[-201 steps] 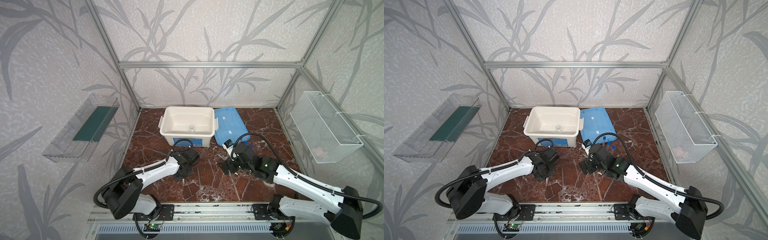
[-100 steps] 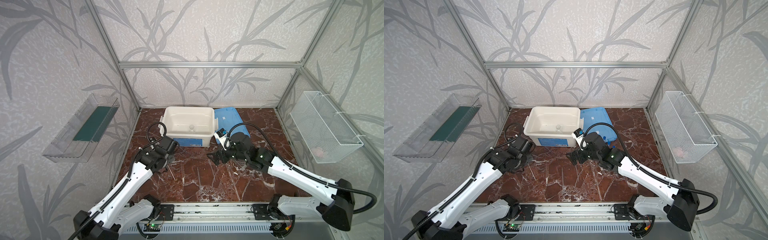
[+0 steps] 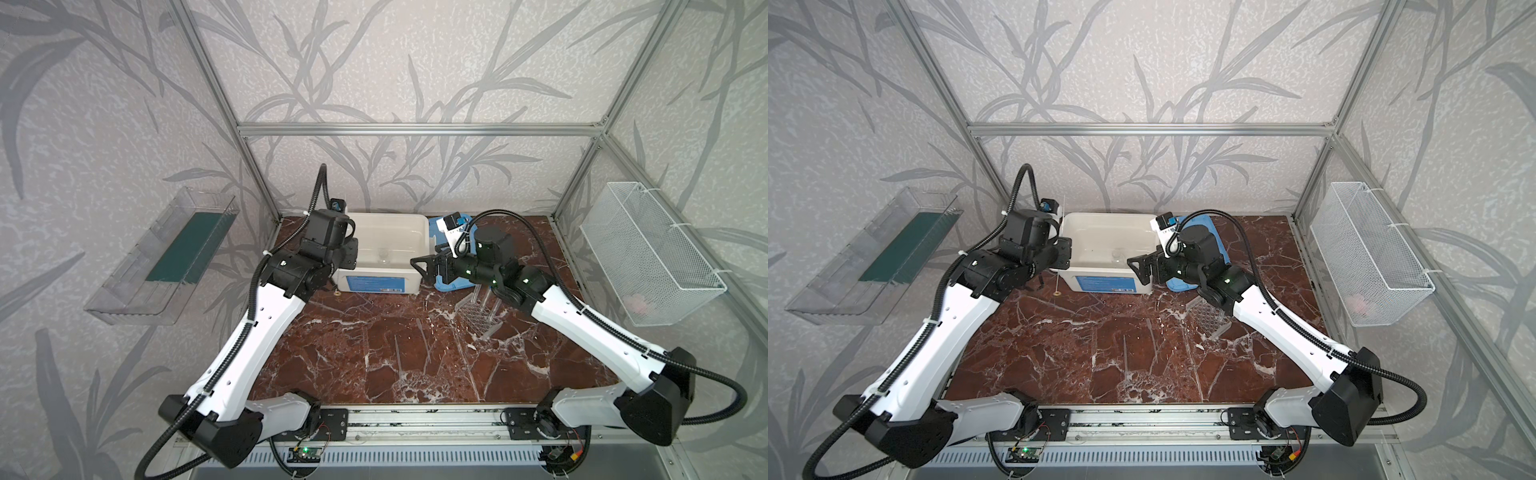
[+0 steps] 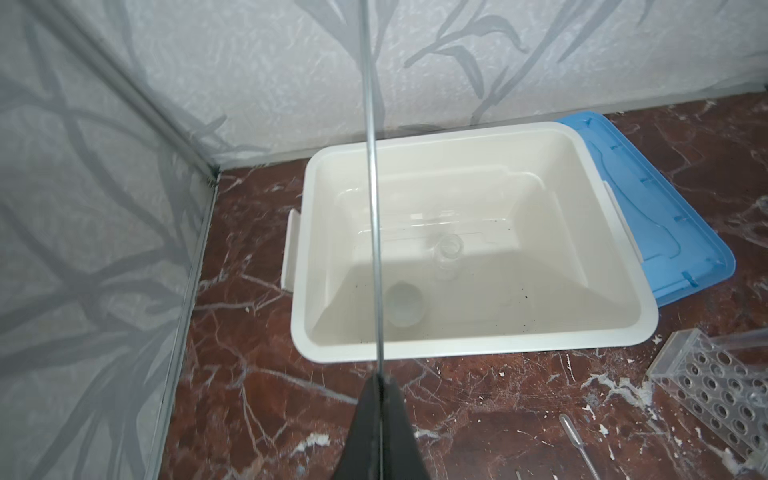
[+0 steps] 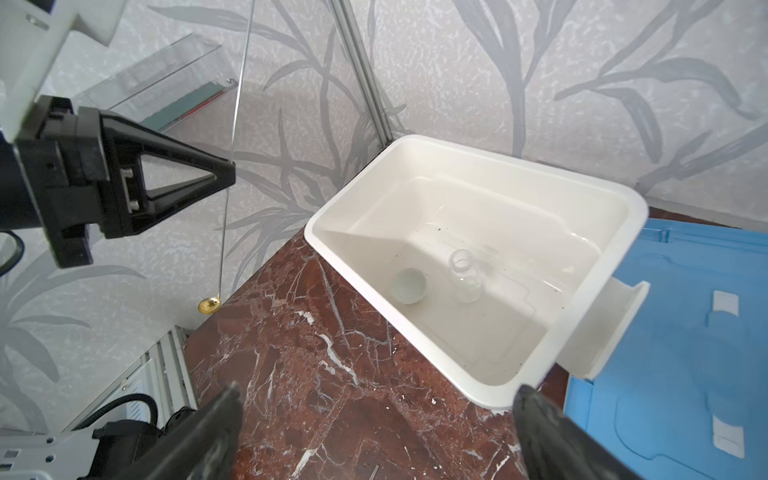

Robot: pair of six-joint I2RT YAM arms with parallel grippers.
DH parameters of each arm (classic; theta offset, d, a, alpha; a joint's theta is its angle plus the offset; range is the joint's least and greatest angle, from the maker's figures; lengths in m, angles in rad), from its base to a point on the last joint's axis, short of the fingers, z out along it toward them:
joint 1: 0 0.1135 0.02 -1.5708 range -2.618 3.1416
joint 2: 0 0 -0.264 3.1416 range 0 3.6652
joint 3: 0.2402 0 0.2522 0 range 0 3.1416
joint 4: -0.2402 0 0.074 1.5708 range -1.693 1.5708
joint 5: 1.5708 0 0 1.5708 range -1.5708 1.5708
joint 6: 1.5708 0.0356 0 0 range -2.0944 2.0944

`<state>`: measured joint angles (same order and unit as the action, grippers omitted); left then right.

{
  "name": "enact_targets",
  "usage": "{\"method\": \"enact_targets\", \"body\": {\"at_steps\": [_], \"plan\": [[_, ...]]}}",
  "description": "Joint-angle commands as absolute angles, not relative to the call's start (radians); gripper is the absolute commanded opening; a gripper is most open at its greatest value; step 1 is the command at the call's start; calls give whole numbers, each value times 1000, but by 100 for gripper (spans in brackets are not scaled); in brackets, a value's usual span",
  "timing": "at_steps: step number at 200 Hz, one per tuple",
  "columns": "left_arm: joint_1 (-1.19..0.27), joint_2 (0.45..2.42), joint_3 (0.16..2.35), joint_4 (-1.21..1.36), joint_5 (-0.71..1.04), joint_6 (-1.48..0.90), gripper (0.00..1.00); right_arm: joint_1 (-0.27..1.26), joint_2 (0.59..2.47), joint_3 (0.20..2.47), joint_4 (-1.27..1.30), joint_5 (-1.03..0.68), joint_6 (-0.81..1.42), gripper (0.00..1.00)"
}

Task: Organize the chemistry lab equipment
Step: 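Lower the metal rod into the white bin with the left gripper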

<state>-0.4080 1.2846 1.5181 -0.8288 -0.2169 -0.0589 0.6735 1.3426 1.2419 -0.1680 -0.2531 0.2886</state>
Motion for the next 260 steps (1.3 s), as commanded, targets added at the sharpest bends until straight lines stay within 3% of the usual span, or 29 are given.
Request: {"method": "enact_targets", "body": {"at_steps": [1, 61, 87, 136, 198, 260], "plan": [[-368, 1358, 1610, -736, -36, 243, 0, 650, 1325, 1250, -124, -271, 254, 99], [-282, 1551, 1730, -742, 298, 660, 0, 591, 1342, 1229, -83, -301, 245, 99], [-278, 1634, 1770, -798, 347, 842, 0, 591, 1364, 1226, -66, -322, 226, 99], [-252, 1766, 1829, -807, 494, 969, 0, 591, 1412, 1229, -10, -394, 175, 99], [-255, 1858, 1758, -893, 420, 1171, 0, 585, 1428, 1232, -27, -348, 135, 98], [-267, 1893, 1652, -799, 378, 1192, 0, 578, 1422, 1209, -12, -338, 150, 98]]}}
